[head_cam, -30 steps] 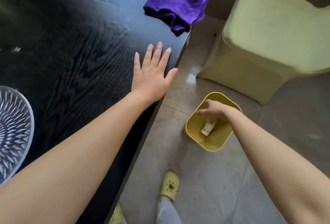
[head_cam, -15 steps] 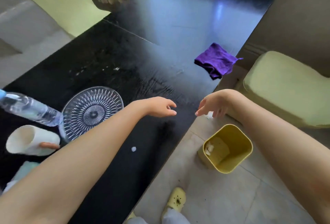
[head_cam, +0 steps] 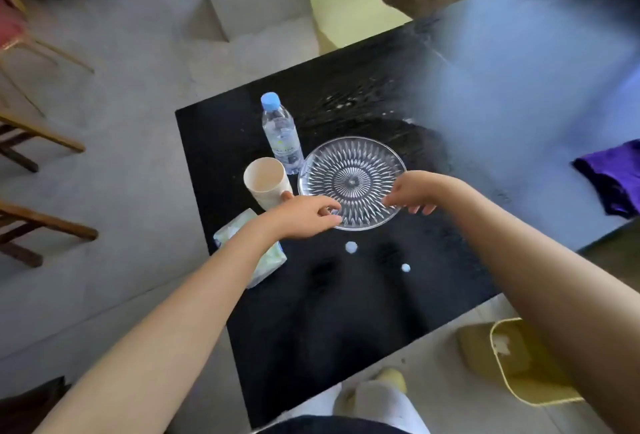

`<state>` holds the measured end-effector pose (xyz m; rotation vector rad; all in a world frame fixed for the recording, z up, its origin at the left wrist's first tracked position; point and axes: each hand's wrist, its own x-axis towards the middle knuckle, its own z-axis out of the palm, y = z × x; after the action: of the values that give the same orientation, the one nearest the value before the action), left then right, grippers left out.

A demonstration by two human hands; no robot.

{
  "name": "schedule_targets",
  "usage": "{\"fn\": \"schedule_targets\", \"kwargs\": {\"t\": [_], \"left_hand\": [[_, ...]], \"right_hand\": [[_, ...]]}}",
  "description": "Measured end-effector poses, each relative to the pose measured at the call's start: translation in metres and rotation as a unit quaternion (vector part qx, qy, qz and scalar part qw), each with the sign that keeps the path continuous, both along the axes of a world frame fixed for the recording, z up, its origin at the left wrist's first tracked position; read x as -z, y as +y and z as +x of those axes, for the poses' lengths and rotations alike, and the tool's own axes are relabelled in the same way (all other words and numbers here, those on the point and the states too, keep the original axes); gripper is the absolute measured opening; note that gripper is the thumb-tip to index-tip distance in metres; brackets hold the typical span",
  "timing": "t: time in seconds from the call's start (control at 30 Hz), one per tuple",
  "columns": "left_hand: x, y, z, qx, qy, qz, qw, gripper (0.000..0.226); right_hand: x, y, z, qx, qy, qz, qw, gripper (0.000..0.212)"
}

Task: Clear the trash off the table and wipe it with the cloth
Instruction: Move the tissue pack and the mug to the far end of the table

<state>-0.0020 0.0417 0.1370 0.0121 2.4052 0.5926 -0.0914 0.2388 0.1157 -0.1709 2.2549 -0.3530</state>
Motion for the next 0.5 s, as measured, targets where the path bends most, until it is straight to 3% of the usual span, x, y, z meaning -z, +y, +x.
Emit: {"fn": "schedule_targets", "kwargs": {"t": [0.1, 0.23, 0.4, 0.5], "left_hand": [[0.014, -0.049, 0.023, -0.153, 0.037, 0.056, 0.986, 0.042], [0.052, -0.107, 0.04, -0.302, 0.11, -0.029, 0.947, 0.052], [0.101, -0.142, 0.048, -0.319, 0.01, -0.063, 0.946, 0.068], [0.118, -0.148, 0.046, -0.317, 0.013, -0.061, 0.946, 0.074]], "right_hand": [[0.008, -0.049, 0.01, -0.056, 0.036, -0.019, 0.998, 0.045], [0.032, -0.101, 0.026, -0.041, 0.049, -0.079, 0.995, 0.05], [0.06, -0.146, 0.04, 0.012, 0.085, -0.147, 0.985, 0.047], [0.065, -0.161, 0.043, 0.039, 0.124, -0.161, 0.978, 0.053]]}}
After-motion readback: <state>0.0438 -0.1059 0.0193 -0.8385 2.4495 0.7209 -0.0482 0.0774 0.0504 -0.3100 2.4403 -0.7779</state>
